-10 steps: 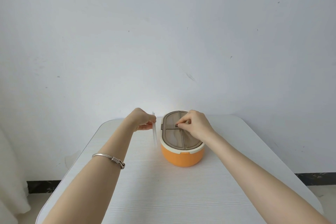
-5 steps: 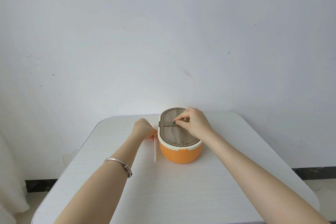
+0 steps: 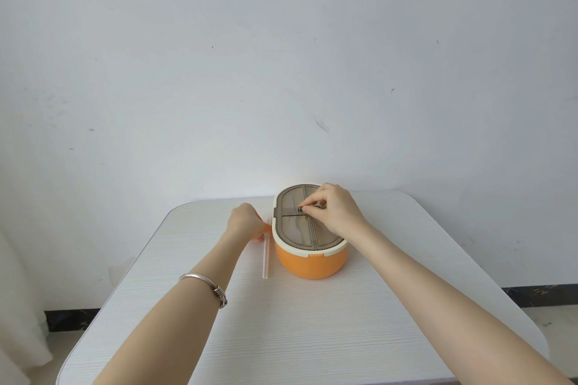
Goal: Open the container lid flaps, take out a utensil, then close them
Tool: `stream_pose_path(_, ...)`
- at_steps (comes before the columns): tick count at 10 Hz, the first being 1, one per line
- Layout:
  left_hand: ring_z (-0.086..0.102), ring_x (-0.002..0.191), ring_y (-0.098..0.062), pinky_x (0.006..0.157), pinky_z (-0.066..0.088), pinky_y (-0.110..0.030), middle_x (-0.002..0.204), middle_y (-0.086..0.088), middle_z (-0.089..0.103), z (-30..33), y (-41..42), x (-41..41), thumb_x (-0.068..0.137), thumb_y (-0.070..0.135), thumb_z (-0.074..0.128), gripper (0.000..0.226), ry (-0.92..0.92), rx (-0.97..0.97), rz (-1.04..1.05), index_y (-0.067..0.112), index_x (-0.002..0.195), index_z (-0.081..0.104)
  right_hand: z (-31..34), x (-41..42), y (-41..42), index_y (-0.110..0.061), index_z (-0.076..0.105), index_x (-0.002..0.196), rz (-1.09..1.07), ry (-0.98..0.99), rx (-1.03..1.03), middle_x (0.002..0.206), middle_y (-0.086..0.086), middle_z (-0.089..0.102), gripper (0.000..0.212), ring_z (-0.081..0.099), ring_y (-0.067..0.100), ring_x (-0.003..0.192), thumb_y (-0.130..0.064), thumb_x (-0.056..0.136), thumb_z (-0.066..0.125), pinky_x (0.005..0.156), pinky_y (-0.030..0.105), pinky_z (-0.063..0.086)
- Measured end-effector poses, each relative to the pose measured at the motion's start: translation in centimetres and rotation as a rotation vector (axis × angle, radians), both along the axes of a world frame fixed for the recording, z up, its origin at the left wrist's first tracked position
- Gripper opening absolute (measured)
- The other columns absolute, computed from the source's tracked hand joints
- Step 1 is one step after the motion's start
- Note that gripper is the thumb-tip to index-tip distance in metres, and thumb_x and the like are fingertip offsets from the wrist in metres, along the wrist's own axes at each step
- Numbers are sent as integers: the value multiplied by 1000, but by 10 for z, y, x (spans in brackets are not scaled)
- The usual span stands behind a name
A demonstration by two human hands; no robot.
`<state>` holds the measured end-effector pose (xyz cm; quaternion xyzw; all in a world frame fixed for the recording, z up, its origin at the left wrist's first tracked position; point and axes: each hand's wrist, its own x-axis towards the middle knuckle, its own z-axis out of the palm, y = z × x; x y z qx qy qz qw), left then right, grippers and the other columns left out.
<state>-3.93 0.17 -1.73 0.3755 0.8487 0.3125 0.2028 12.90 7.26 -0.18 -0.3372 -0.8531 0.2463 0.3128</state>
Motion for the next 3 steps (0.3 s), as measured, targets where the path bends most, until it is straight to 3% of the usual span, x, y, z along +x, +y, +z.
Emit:
stream_pose_path(1,64,59,-24,85,59,-35,69,-13,66,2,0,-1,75,9,64,16,1,28,-7,9,62,56,0,0,0,-20,75,89,4,-13,10,88,0,57,14,48,14,87,-23,82,63,80,30,40)
stream_pose_path(2,65,64,-26,84,59,-38,66,-10,64,10,-4,-1,75,10,66,8,-37,77,-18,4,73,63,0,3,0,-20,71,95,27,-40,0,90,0,57,16,49,16,89,-22,84,61,82,31,41)
stream_pose_path(3,61,67,-23,70,56,-31,71,-7,65,20,-8,-2,78,14,62,20,40,183,-38,4,95,68,1,8,-3,-20,68,102,6,25,-21,94,3,60,19,54,19,90,-21,85,59,85,35,46)
